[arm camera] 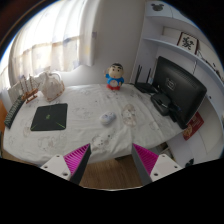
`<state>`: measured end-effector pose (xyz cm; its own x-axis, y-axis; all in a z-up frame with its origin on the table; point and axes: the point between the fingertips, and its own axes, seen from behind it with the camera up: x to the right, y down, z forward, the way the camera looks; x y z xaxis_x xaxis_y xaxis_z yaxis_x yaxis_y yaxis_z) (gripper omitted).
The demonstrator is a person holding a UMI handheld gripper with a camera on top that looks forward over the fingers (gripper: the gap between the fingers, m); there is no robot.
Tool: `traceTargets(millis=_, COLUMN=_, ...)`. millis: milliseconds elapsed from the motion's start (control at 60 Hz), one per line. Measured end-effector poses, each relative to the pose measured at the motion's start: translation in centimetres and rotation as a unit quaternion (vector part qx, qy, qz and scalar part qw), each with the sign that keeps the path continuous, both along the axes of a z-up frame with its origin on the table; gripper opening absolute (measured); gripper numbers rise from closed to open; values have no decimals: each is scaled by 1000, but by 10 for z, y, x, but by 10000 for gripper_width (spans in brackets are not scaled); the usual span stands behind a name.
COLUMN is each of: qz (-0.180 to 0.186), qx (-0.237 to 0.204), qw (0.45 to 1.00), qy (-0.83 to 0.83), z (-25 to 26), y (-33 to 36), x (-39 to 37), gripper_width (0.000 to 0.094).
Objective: Arrange mouse
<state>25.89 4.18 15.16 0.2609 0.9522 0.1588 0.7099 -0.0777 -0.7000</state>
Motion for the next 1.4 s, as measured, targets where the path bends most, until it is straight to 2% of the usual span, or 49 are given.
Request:
traceTargets(millis=367, qz=32, qx=-10, qw=999, qy=8, z=-27, y=2, x=-25, gripper_width=852)
traceTargets(millis=867, qz=122, qx=-33, qw=989, qy=75, z=-95, y=30, x=-120, gripper_width=852)
traceTargets(millis=1400, qz=144, qx=-59, qw=986, qy=67, z=-166, y=41, x=-223, gripper_width=853)
